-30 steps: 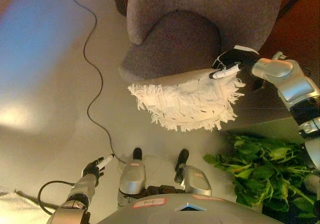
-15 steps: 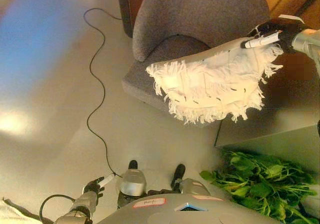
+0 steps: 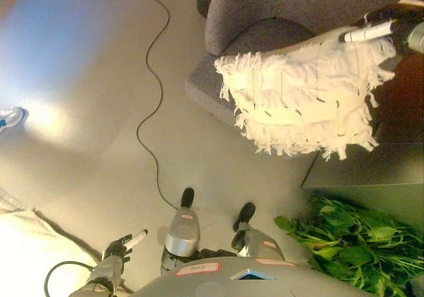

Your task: Pick up the pillow and put it on the sofa.

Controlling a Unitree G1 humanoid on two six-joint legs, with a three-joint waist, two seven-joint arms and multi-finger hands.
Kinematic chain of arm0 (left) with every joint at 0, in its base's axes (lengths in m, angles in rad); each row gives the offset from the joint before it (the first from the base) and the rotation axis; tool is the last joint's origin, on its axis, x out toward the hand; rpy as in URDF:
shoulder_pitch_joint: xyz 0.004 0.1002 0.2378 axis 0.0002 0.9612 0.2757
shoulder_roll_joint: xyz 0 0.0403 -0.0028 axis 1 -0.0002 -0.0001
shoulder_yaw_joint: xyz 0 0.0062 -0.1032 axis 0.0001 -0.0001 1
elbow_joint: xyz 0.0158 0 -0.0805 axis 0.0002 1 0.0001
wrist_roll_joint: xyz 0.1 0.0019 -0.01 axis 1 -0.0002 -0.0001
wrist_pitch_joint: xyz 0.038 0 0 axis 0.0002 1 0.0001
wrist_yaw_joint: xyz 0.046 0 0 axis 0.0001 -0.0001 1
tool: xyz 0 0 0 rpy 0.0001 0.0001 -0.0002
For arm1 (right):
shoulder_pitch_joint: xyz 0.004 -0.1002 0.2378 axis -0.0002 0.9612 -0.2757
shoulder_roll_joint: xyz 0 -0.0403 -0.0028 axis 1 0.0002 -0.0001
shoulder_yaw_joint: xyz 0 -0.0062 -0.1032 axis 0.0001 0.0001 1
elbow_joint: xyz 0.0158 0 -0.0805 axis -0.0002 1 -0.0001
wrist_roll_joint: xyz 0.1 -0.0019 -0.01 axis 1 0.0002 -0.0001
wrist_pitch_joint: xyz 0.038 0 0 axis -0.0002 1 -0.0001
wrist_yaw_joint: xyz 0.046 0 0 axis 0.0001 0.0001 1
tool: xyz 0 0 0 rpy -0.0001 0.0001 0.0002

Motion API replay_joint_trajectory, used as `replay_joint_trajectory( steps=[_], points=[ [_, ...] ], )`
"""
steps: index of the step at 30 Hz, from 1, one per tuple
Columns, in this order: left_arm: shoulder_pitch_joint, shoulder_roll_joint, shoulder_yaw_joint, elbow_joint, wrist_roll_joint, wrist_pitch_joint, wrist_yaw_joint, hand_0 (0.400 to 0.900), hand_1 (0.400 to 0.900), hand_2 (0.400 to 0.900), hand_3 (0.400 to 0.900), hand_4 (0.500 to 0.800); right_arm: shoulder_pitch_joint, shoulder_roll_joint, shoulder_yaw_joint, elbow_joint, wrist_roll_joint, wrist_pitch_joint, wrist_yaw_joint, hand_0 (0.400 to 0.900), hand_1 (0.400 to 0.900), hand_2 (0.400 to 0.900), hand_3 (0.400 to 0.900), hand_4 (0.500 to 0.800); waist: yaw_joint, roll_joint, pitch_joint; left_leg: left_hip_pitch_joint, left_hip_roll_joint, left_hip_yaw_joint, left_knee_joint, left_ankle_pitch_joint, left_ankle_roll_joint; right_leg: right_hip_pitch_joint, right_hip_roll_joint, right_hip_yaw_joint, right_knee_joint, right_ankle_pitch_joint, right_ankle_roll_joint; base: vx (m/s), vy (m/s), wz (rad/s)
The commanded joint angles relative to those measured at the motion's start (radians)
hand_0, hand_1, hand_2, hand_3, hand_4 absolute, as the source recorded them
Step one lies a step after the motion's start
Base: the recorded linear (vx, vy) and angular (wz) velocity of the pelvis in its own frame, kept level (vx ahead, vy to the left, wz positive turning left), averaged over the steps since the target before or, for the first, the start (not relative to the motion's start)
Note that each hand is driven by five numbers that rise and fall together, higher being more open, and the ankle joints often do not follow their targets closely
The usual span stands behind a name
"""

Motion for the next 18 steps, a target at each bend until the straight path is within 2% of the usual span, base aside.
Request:
replay_joint_trajectory(
  steps=[1, 10, 14, 18],
  points=[
    [0.011, 0.098, -0.054, -0.009, -0.039, -0.034, -0.005, 0.9, 0.9, 0.9, 0.9, 0.8, -0.289, -0.024, 0.07, 0.035, 0.007, -0.043, -0.136, 0.9, 0.9, 0.9, 0.9, 0.8, 0.022, -0.049, 0.022, -0.03, 0.034, -0.029, -0.01, -0.013, -0.032, 0.044, -0.038, 0.034, 0.009, -0.102, 0.067, -0.06, -0.006, 0.07],
    [0.026, 0.111, -0.052, -0.02, -0.044, -0.022, -0.051, 0.9, 0.9, 0.9, 0.9, 0.8, -0.34, -0.061, 0.126, 0.078, -0.073, -0.015, -0.127, 0.9, 0.9, 0.9, 0.9, 0.8, 0.019, -0.04, 0.0, -0.015, 0.041, -0.02, -0.032, -0.001, -0.037, 0.05, -0.038, 0.027, 0.005, -0.107, 0.067, 0.01, 0.01, -0.01],
    [0.032, 0.11, -0.055, -0.013, -0.044, -0.028, -0.053, 0.9, 0.9, 0.9, 0.9, 0.8, -0.349, -0.072, 0.134, 0.091, -0.083, -0.018, -0.154, 0.9, 0.9, 0.9, 0.9, 0.8, 0.016, -0.042, -0.015, -0.007, 0.042, -0.018, -0.028, 0.0, -0.037, 0.059, -0.037, 0.028, 0.003, -0.111, 0.067, 0.03, 0.031, -0.07],
    [0.032, 0.11, -0.056, -0.002, -0.046, -0.028, -0.061, 0.9, 0.9, 0.9, 0.9, 0.8, -0.351, -0.093, 0.125, 0.095, -0.061, 0.019, -0.206, 0.9, 0.9, 0.9, 0.9, 0.8, 0.009, -0.047, -0.031, 0.012, 0.044, -0.011, -0.03, -0.004, -0.038, 0.071, -0.037, 0.036, -0.001, -0.112, 0.07, 0.03, 0.023, -0.04]
  ],
)
